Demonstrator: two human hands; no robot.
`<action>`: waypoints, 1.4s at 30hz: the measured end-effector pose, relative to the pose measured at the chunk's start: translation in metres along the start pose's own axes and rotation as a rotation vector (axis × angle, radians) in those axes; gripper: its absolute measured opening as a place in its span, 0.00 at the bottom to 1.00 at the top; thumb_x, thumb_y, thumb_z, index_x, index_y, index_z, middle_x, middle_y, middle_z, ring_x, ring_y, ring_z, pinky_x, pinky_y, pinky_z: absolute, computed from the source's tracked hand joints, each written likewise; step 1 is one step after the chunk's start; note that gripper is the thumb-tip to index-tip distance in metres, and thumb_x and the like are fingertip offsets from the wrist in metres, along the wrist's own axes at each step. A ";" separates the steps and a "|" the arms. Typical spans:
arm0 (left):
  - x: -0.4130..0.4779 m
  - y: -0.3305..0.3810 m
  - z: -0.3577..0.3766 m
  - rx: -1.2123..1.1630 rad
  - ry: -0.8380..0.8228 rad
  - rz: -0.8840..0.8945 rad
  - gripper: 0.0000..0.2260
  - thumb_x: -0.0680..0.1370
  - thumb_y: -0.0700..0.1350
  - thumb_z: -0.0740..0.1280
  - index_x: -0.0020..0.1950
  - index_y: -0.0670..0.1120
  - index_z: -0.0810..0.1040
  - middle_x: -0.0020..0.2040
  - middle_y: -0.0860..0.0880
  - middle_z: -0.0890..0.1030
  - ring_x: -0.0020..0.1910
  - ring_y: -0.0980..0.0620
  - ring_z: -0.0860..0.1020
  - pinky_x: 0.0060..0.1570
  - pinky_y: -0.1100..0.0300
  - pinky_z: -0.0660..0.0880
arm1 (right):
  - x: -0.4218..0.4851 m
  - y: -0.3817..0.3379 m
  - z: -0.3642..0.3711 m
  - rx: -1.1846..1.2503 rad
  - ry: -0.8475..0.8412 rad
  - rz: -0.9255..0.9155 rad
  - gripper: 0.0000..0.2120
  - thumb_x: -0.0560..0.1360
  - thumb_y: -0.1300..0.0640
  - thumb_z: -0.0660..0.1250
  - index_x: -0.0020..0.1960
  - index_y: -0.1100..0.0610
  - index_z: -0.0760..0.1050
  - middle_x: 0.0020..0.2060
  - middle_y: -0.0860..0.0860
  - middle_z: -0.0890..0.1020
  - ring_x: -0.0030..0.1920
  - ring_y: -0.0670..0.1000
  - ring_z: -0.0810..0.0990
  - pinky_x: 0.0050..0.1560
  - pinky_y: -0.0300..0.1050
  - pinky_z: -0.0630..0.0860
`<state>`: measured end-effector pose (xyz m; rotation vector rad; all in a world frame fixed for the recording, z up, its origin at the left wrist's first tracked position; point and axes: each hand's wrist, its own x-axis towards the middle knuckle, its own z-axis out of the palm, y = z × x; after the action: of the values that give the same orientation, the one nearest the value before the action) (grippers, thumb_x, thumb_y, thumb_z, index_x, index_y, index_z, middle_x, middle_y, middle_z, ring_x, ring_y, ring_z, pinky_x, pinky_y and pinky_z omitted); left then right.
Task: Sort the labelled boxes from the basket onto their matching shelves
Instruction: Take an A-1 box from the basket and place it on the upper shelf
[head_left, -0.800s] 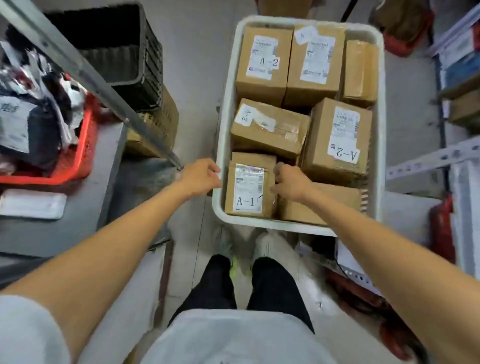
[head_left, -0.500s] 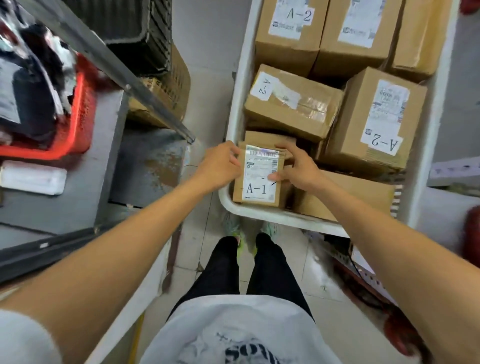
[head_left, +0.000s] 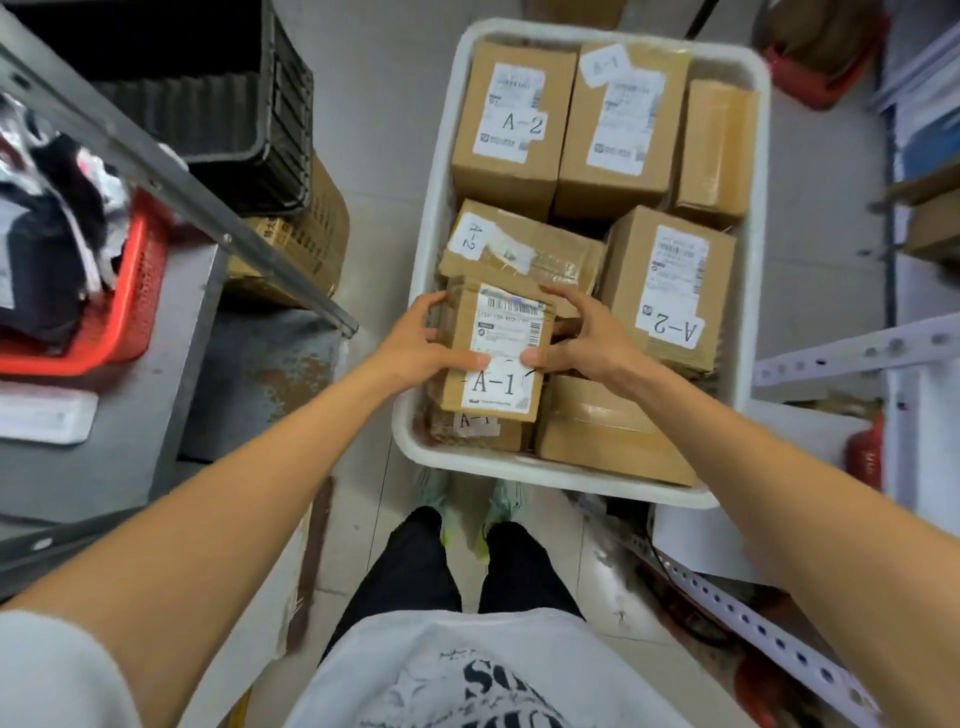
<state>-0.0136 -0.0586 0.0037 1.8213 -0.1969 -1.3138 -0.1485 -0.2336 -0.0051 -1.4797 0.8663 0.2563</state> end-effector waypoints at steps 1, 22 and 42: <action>-0.003 0.008 -0.002 -0.024 0.006 0.009 0.43 0.67 0.34 0.76 0.76 0.49 0.58 0.61 0.41 0.79 0.57 0.46 0.80 0.47 0.55 0.80 | -0.006 -0.009 -0.005 0.017 0.035 0.003 0.40 0.66 0.63 0.78 0.72 0.49 0.63 0.47 0.53 0.82 0.48 0.52 0.84 0.46 0.50 0.83; -0.121 0.180 0.034 0.164 -0.556 0.534 0.35 0.71 0.43 0.75 0.73 0.61 0.64 0.55 0.48 0.84 0.54 0.46 0.82 0.48 0.43 0.81 | -0.236 -0.079 -0.029 -0.277 0.591 0.120 0.14 0.79 0.50 0.63 0.53 0.61 0.77 0.46 0.58 0.83 0.43 0.56 0.82 0.43 0.48 0.78; -0.328 0.043 0.213 0.469 -1.072 0.651 0.33 0.60 0.49 0.80 0.58 0.72 0.71 0.56 0.48 0.81 0.49 0.52 0.83 0.40 0.54 0.80 | -0.563 0.097 0.078 -0.344 0.924 0.461 0.20 0.72 0.46 0.70 0.55 0.61 0.78 0.51 0.57 0.82 0.53 0.57 0.79 0.54 0.52 0.76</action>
<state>-0.3197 -0.0151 0.2478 1.0102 -1.6202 -1.6703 -0.5687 0.0481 0.2710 -1.7065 1.9955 0.0399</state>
